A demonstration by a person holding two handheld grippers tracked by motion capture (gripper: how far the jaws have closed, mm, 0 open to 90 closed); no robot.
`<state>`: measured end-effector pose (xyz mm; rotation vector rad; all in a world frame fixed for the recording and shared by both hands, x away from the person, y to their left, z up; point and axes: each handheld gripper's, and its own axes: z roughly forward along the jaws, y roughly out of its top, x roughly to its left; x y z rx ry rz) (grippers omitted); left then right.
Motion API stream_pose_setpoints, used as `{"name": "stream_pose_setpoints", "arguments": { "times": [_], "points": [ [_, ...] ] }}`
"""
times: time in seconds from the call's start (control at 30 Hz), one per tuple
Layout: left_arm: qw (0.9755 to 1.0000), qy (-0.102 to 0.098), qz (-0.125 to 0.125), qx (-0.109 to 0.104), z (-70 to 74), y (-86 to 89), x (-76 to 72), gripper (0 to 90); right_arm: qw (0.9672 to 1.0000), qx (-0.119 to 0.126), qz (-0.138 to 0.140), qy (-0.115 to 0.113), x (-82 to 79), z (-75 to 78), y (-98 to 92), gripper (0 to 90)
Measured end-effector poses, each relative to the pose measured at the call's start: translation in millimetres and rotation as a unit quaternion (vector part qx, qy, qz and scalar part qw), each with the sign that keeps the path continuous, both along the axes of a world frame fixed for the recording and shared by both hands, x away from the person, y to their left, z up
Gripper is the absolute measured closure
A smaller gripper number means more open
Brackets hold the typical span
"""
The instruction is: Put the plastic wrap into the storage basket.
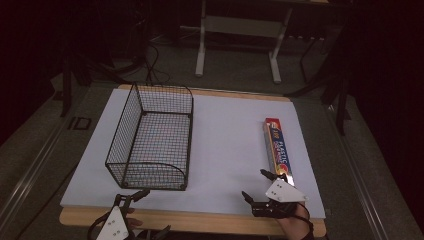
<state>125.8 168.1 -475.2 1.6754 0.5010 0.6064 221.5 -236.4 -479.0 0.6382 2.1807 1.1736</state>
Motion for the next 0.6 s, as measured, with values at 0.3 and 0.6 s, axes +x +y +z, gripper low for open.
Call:
{"name": "stream_pose_setpoints", "arguments": {
  "times": [0.3,0.6],
  "points": [
    [0.9999,-0.010,-0.011,-0.005,0.0,-0.8,-1.0,0.7,0.9995,0.013,0.012,0.024,-1.7,9.7,-3.8,13.5],
    [0.9995,-0.016,-0.025,-0.012,-0.6,-0.7,-1.3,0.7,0.9994,0.010,0.018,0.027,-8.7,18.2,2.8,11.6]
  ]
}}
